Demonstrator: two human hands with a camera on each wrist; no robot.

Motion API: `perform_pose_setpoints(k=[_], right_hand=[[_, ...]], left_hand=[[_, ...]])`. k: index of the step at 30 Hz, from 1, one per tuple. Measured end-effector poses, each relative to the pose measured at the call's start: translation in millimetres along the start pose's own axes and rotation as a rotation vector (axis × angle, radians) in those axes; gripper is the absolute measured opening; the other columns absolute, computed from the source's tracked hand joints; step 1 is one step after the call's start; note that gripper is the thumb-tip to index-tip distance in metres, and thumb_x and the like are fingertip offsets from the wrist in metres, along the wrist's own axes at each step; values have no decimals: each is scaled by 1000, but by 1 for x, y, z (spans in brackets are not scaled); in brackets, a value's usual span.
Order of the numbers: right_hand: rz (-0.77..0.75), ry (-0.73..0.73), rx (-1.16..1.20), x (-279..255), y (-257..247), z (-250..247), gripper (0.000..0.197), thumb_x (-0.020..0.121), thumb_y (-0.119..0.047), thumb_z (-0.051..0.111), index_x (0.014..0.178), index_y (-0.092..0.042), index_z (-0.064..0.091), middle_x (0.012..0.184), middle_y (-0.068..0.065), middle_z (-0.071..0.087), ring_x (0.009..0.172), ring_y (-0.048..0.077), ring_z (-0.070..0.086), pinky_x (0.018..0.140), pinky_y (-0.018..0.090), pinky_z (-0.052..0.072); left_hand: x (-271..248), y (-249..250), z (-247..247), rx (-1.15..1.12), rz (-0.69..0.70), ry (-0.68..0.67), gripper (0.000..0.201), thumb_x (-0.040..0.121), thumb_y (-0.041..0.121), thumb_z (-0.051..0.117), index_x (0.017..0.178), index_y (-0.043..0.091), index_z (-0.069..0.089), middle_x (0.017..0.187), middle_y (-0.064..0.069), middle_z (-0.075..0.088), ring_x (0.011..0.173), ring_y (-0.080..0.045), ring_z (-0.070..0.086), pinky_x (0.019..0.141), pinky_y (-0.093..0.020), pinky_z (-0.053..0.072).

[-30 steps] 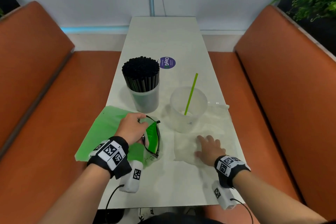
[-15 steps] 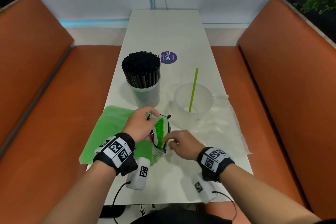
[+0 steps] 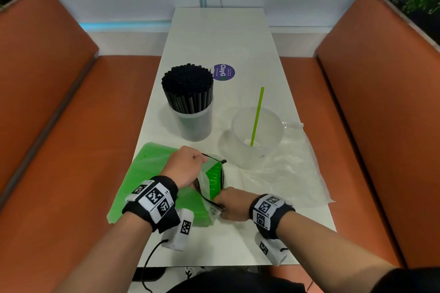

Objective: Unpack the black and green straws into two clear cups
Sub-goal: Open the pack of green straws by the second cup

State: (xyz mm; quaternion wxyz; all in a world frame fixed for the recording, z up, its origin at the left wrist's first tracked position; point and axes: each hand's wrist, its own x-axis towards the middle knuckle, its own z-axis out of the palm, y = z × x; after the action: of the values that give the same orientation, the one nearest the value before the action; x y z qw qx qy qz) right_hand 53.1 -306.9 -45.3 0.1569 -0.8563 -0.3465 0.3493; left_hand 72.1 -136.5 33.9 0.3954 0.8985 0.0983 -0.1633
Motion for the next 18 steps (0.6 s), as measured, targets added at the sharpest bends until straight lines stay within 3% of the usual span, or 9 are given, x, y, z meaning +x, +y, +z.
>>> perform_pose_setpoints(k=[3,4,6,8,9,11,13,15,18], right_hand=[[-16,207,19,0,5,-2,19,75,5,50,74,-14,51,83,12,55,72,27,51,62,35,39],[-16,249,12,-1,6,-2,17,75,4,50,75,-13,52,84,11,53,71,27,49,61,34,37],[9,201,-73,-7,8,2,10,80,-4,55,86,-9,59,91,12,55,75,30,55,63,36,44],[101,69,-157,-14,10,7,13,81,-9,58,93,-11,61,94,14,58,78,32,60,66,38,51],[140,23,-164,-17,11,7,11,80,-8,58,91,-12,59,91,14,57,77,32,61,64,37,51],[159,1,-139,-21,9,2,10,79,-7,58,88,-12,58,87,12,54,75,32,60,61,33,46],[146,10,-79,-19,2,-9,21,78,-6,57,96,-15,64,91,10,55,77,30,60,63,31,47],[91,134,18,-15,-8,-23,29,77,-3,53,98,-17,67,91,6,58,80,26,60,69,33,53],[-41,416,39,-1,-24,-38,26,81,2,50,95,-10,69,96,9,65,86,27,59,77,34,50]], left_hand=[[3,-6,0,132,25,-69,25,94,17,45,74,11,58,86,-17,69,58,-24,70,69,-46,60],[4,-8,1,204,22,-82,24,93,17,47,76,11,62,93,-15,71,68,-23,69,77,-44,60],[4,-17,4,324,9,-124,26,91,14,50,104,18,72,118,-8,68,104,-22,64,99,-35,51],[3,-29,8,376,-23,-178,47,91,5,49,135,20,59,145,-5,52,126,-24,54,102,-31,47],[0,-34,9,363,-37,-186,54,92,0,46,141,21,53,150,-6,46,122,-25,57,90,-26,52],[-3,-41,11,304,-37,-169,61,93,-7,42,146,24,47,154,-9,41,99,-22,65,62,-15,52],[-4,-43,12,254,-15,-140,61,94,-7,40,147,25,45,154,-11,40,92,-20,66,62,-16,53],[-1,-41,10,207,20,-87,55,96,-1,41,143,25,51,150,-11,47,86,-20,65,61,-13,47],[2,-33,6,132,93,-33,45,96,5,46,132,26,61,114,-3,68,70,-11,60,56,-11,40]])
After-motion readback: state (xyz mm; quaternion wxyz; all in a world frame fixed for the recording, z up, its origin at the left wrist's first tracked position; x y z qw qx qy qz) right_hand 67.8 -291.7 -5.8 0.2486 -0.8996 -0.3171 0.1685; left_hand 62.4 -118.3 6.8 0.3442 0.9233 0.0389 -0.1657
